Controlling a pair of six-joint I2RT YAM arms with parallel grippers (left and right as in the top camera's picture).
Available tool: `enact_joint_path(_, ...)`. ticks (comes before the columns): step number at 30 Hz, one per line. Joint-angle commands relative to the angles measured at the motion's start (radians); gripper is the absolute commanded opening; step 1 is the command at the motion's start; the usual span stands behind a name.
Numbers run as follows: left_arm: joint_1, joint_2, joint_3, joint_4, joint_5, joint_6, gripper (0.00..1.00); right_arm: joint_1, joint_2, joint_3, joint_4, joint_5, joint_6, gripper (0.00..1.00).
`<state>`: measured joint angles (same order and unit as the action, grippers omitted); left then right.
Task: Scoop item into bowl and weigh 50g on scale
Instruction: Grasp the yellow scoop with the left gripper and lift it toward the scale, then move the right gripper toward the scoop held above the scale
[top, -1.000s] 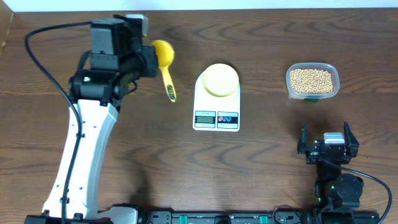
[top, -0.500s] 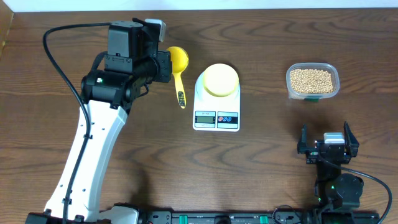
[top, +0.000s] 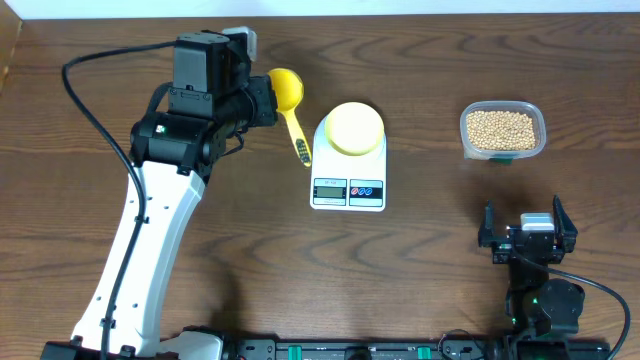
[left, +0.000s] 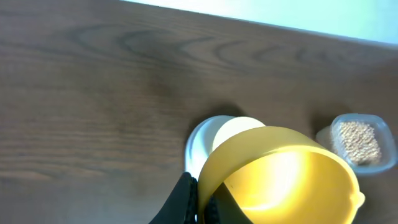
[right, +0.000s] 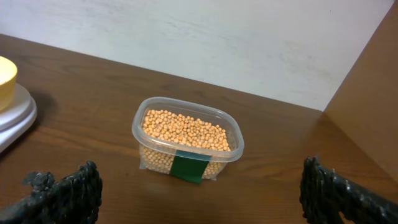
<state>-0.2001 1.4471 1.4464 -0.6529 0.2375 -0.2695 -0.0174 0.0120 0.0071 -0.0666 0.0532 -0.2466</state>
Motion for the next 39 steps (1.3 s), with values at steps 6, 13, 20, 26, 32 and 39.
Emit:
enact_joint_path(6,-0.002,-0.01,-0.009,-0.005,-0.002,-0.459,0.07,-0.002,-0.005,-0.002,-0.003,0.008,-0.001,0.99)
enact_joint_path(13,-0.003,-0.009,-0.019,-0.013,-0.002,-0.608,0.07,-0.002,-0.005,-0.002,-0.002,0.01,-0.008,0.99)
enact_joint_path(20,-0.003,-0.009,-0.019,-0.039,-0.002,-0.609,0.08,-0.002,-0.005,-0.002,0.0,0.042,-0.106,0.99)
enact_joint_path(26,-0.003,-0.009,-0.019,-0.047,-0.001,-0.679,0.07,-0.001,-0.004,-0.002,-0.004,-0.117,-0.016,0.99)
enact_joint_path(32,-0.003,-0.009,-0.019,-0.047,-0.002,-0.716,0.07,-0.001,-0.004,-0.002,0.011,-0.295,0.383,0.99)
enact_joint_path(39,-0.002,-0.009,-0.019,-0.046,-0.003,-0.716,0.08,0.0,0.008,-0.002,0.059,-0.436,0.789,0.99)
